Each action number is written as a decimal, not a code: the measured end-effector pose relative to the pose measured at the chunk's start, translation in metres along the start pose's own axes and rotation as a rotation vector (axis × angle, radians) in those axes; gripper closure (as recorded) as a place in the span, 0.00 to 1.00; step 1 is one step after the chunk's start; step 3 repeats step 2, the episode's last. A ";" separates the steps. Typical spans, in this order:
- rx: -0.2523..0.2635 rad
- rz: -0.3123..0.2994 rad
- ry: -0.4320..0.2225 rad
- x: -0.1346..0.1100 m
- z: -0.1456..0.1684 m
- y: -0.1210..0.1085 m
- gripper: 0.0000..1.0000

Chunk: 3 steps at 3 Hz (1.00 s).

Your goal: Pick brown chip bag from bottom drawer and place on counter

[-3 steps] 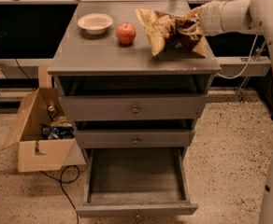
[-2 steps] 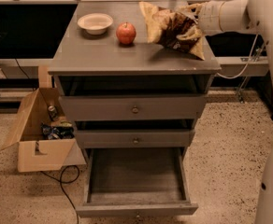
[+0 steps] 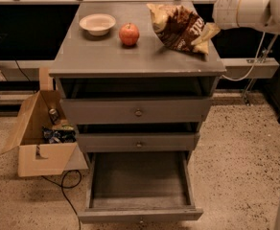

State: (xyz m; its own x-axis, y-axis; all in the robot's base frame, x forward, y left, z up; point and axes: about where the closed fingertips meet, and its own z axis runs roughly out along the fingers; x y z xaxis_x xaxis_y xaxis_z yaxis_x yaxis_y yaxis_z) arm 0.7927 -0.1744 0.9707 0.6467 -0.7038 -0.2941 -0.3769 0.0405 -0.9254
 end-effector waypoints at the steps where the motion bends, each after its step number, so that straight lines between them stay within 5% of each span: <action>1: 0.094 0.012 -0.015 -0.001 -0.036 -0.027 0.00; 2: 0.187 0.068 -0.025 0.017 -0.077 -0.039 0.00; 3: 0.187 0.068 -0.025 0.017 -0.077 -0.039 0.00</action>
Offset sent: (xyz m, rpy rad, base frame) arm -0.0426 -0.1359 0.0674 0.3033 -0.1174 -0.1021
